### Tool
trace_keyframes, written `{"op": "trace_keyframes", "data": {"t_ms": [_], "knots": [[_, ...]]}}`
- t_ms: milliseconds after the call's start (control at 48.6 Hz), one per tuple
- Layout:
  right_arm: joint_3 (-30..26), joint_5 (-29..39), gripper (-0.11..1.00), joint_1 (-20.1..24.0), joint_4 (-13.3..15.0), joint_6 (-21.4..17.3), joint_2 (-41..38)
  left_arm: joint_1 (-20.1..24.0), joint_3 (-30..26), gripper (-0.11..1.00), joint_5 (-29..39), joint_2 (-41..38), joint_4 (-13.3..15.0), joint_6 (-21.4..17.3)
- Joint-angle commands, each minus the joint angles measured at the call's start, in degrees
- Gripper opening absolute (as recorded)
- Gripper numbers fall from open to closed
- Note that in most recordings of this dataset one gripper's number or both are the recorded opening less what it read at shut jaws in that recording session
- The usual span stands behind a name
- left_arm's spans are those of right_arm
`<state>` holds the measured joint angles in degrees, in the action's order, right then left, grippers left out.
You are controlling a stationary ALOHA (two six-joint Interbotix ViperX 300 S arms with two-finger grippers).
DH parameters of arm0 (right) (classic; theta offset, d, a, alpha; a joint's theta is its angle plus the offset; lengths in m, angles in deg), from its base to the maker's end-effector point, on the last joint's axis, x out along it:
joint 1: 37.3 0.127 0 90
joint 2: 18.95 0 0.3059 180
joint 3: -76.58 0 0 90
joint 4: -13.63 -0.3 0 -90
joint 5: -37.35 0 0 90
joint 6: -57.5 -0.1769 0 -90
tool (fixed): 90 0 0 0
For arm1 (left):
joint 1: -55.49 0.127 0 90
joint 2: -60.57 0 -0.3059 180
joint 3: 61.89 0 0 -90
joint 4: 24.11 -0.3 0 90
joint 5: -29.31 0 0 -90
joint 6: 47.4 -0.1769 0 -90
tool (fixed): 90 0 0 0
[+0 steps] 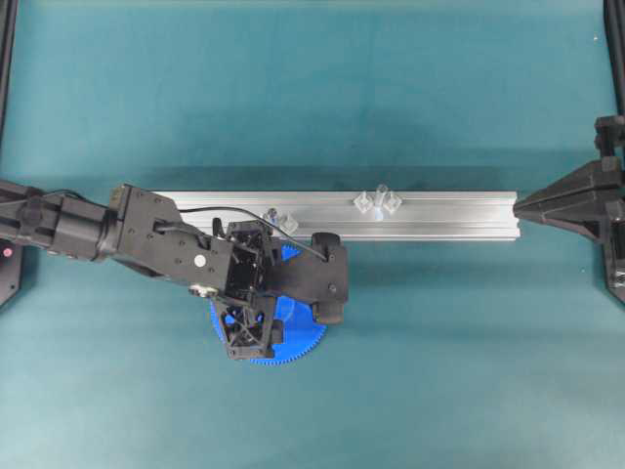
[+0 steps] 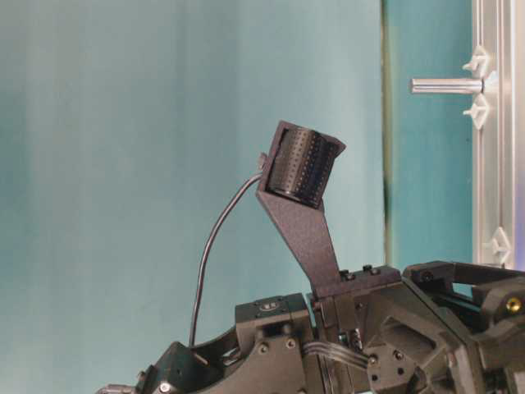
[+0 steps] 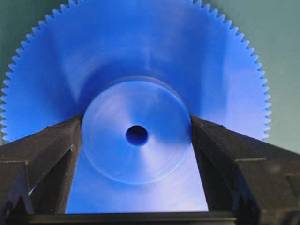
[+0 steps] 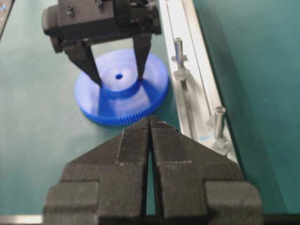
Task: Insert the large gear onto the shaft.
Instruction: 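Close the left gripper on the blue gear's hub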
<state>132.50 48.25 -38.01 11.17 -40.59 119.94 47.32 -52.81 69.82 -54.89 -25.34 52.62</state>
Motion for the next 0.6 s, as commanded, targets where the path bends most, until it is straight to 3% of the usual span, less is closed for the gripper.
{"op": "trace_keyframes", "data": {"t_ms": [0,288,576], "knots": [[-0.62,-0.88,0.04,-0.18,0.0,-0.44,-0.35,0.09,0.09,0.76,0.88,0.7,0.09,0.18],[-0.62,-0.97,0.04,-0.18,0.09,-0.44,-0.26,0.0,-0.44,0.76,0.88,0.7,0.09,0.18],[-0.62,-0.97,0.04,-0.18,0.0,-0.44,-0.26,0.09,-4.48,0.76,3.96,2.9,0.09,0.26]]}}
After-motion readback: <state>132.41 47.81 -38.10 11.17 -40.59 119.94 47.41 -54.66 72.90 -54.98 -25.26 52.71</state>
